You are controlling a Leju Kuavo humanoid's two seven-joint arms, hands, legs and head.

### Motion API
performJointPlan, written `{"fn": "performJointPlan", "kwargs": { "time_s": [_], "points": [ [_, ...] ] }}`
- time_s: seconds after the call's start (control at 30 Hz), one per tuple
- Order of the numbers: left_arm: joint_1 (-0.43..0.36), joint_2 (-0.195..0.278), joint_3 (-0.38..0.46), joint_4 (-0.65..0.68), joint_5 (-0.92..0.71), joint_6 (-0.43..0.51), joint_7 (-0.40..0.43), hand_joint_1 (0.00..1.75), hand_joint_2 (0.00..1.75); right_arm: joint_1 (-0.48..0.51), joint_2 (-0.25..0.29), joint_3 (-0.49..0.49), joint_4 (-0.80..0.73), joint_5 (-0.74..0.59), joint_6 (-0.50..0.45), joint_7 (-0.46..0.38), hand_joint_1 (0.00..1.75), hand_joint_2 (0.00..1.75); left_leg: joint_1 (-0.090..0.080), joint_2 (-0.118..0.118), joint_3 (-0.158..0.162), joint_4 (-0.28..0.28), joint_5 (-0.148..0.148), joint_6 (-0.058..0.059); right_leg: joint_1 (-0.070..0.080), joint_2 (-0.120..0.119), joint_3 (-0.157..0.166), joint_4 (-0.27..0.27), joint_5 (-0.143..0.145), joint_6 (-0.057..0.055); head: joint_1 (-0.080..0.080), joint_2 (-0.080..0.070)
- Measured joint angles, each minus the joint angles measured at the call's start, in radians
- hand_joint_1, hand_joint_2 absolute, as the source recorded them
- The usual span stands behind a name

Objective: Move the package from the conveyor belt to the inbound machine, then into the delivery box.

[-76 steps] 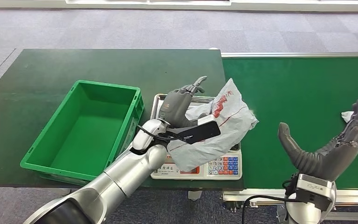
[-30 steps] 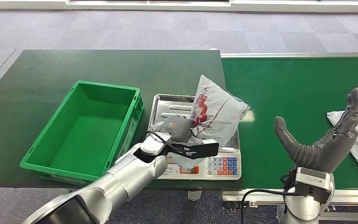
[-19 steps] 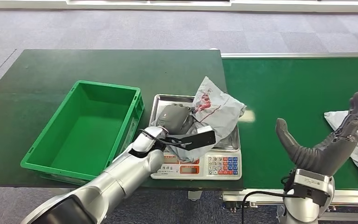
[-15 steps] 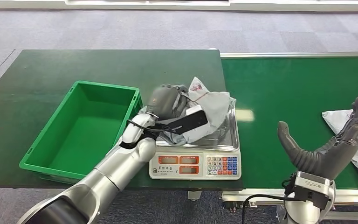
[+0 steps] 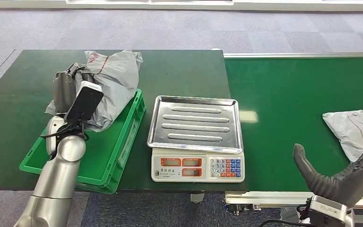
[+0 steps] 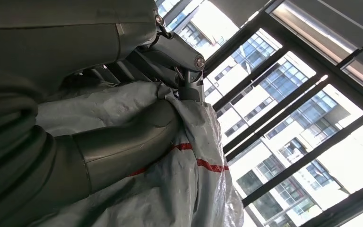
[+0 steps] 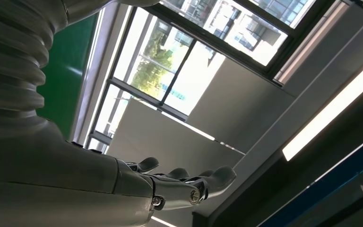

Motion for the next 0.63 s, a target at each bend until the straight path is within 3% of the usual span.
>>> {"fn": "performJointPlan", "kwargs": {
  "time_s": [0.47,0.6,0.63],
  "points": [
    [0.105,0.062,0.158,-0.058,-0.020,0.035,0.033,1.75,1.75,0.016,-0.009,-0.002,-0.006,-0.009,-0.014,-0.001,0.00,1.75,0.000,0.000,0.000,0.000,0.000,0.000,0.001,0.001,0.000,0.000,0.000,0.000,0.000,0.000],
    [0.111,0.065,0.174,-0.058,-0.022,0.031,0.034,0.06,1.75,0.016,-0.009,-0.002,-0.006,-0.009,-0.014,-0.001,0.00,1.75,0.000,0.000,0.000,0.000,0.000,0.000,0.001,0.000,0.000,0.000,0.000,0.000,0.000,0.000],
    [0.112,0.065,0.175,-0.058,-0.023,0.030,0.034,0.00,1.75,0.016,-0.009,-0.002,-0.006,-0.009,-0.014,-0.001,0.00,1.75,0.000,0.000,0.000,0.000,0.000,0.000,0.001,0.000,0.000,0.000,0.000,0.000,0.000,0.000]
  ]
}}
